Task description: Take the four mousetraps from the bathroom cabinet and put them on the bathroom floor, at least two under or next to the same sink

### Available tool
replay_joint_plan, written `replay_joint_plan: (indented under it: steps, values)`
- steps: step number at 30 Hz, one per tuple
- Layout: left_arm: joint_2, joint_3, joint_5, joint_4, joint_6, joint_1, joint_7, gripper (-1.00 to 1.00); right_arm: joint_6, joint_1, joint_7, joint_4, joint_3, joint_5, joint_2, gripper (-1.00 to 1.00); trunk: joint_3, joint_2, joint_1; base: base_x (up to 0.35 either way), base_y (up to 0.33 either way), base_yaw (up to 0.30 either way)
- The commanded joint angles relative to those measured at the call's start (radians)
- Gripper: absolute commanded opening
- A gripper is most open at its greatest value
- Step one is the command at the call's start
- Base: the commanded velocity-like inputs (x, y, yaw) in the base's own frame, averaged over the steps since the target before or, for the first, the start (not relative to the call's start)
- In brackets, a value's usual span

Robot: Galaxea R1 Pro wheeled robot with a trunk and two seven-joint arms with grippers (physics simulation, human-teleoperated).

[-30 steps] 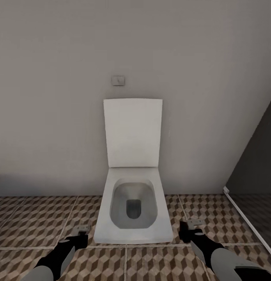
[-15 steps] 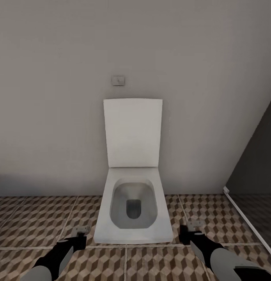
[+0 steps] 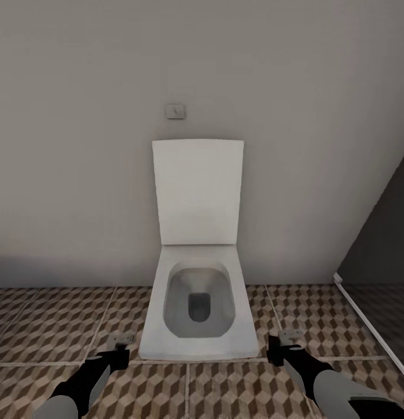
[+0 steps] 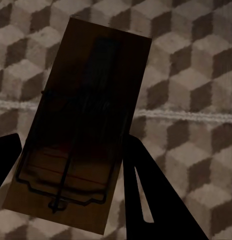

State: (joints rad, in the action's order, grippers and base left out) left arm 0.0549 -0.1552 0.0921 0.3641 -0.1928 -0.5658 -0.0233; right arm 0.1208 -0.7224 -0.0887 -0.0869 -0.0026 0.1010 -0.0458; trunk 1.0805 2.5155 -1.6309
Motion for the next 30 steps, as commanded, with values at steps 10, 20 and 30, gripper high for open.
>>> replay_joint_plan:
  steps: [10,20,30]
  values:
    - [0.000,-0.007,0.011,0.002,-0.006,0.000,-0.004,-1.00,-0.003,0.000,-0.002,-0.002,0.000,0.012,0.000,-1.00,0.040,0.003,-0.004,0.000,0.000,0.000]
    - [0.002,-0.007,0.011,0.002,-0.007,0.000,-0.006,-1.00,-0.023,0.000,-0.003,-0.002,0.000,0.012,0.000,-1.00,0.078,0.005,-0.009,0.000,0.000,0.000]
    - [0.002,-0.007,0.010,0.001,-0.006,0.000,-0.006,-1.00,-0.067,0.000,-0.003,-0.002,0.000,0.012,0.002,-1.00,0.117,0.007,-0.013,0.000,0.000,0.000]
